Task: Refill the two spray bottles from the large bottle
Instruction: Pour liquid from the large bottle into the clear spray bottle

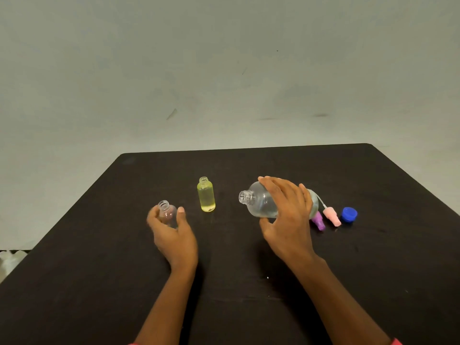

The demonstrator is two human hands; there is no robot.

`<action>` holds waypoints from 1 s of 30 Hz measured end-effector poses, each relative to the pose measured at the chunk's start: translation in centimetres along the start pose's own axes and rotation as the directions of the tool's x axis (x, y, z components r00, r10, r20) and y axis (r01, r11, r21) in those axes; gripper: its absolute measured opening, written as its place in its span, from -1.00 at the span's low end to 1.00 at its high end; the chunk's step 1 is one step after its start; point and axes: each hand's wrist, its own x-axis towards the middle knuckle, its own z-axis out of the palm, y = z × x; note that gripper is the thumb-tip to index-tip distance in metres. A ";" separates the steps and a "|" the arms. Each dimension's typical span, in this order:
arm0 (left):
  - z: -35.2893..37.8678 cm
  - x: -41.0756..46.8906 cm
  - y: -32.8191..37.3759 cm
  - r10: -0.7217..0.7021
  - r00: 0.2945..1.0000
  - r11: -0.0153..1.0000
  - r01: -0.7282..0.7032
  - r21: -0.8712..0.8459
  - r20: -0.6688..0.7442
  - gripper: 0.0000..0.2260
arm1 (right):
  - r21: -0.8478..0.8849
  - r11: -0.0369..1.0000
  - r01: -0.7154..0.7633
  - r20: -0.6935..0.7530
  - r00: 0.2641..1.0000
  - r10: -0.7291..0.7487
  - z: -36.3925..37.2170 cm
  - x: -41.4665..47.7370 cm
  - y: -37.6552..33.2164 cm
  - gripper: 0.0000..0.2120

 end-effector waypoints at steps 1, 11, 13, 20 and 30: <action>0.0 -0.1 0.0 0.011 0.999 1.000 -0.010 -0.019 0.045 -0.65 | -0.003 1.000 -0.001 0.002 1.000 0.001 0.0 0.0 0.0 -0.20; 0.8 -3.2 0.8 0.328 0.772 0.934 -0.350 -0.067 0.544 -0.54 | -0.065 0.997 0.030 0.002 1.000 -0.030 0.1 -0.1 0.1 -0.18; 0.7 -3.2 0.8 0.327 0.750 0.932 -0.357 -0.063 0.575 -0.50 | -0.083 0.996 0.038 0.013 0.999 -0.037 0.2 -0.2 0.2 -0.17; 0.7 -3.3 1.0 0.282 0.766 0.951 -0.303 -0.063 0.577 -0.50 | -0.136 0.989 0.057 0.030 0.998 -0.053 0.1 -0.2 0.3 -0.18; 0.7 -3.2 0.9 0.301 0.751 0.946 -0.314 -0.083 0.588 -0.59 | -0.170 0.983 0.063 0.029 0.998 -0.059 0.0 0.0 0.2 -0.19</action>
